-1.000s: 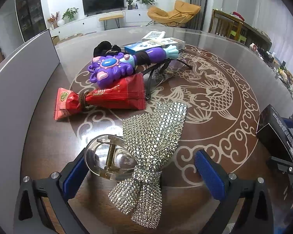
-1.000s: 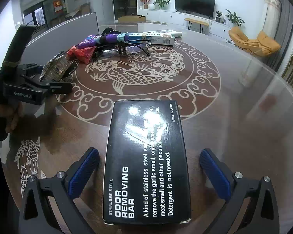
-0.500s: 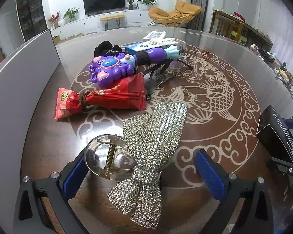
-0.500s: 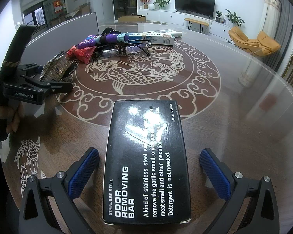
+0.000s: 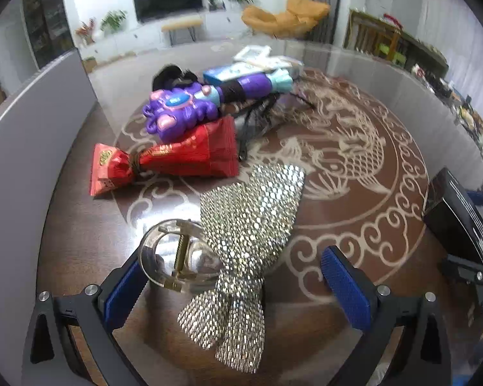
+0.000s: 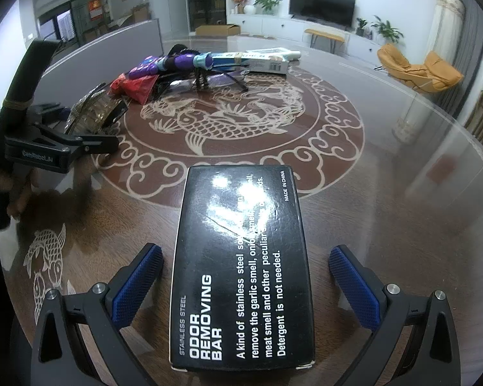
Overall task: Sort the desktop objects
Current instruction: 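Carry the box and hair claw into the bin and release both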
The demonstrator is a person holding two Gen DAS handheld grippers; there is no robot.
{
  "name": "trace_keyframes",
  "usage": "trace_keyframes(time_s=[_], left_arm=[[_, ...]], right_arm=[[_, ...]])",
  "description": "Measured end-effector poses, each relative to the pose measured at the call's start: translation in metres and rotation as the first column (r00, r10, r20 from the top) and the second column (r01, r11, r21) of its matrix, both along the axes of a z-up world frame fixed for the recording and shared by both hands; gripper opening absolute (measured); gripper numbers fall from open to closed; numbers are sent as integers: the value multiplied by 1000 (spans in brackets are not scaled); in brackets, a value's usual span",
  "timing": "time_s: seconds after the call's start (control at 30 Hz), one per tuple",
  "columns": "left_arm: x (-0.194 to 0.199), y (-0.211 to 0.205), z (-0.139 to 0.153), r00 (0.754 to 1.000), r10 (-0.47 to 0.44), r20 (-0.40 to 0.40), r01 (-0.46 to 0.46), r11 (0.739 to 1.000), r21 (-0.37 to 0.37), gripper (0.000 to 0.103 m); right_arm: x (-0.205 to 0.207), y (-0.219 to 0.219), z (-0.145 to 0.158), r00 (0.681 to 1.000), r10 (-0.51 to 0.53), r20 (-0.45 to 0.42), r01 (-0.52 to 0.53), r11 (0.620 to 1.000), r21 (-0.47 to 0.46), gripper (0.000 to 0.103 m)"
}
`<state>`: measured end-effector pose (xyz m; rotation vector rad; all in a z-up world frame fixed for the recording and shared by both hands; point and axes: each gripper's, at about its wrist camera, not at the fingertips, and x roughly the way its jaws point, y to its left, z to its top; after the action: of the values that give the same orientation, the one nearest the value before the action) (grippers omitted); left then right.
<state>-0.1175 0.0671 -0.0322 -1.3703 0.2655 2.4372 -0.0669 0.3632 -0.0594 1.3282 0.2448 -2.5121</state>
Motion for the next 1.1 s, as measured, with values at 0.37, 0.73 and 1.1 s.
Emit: trace_keyframes(time_s=[0.37,0.73,1.1], left_arm=[[22,-35,20,994,106,8,-106,982,158,52],[75,-156,129,953,286,-101,-231,899,373,52],[70,-331,127,805,593,-1,-572,778,259,52]], right_arm=[[-9,6,30,992,4,126,1,999,-41,58],[-30,-90,108,992,127,8,-123,972,-199,58],[-81,-355,176,887,428,-176,-461,848,-263,58]])
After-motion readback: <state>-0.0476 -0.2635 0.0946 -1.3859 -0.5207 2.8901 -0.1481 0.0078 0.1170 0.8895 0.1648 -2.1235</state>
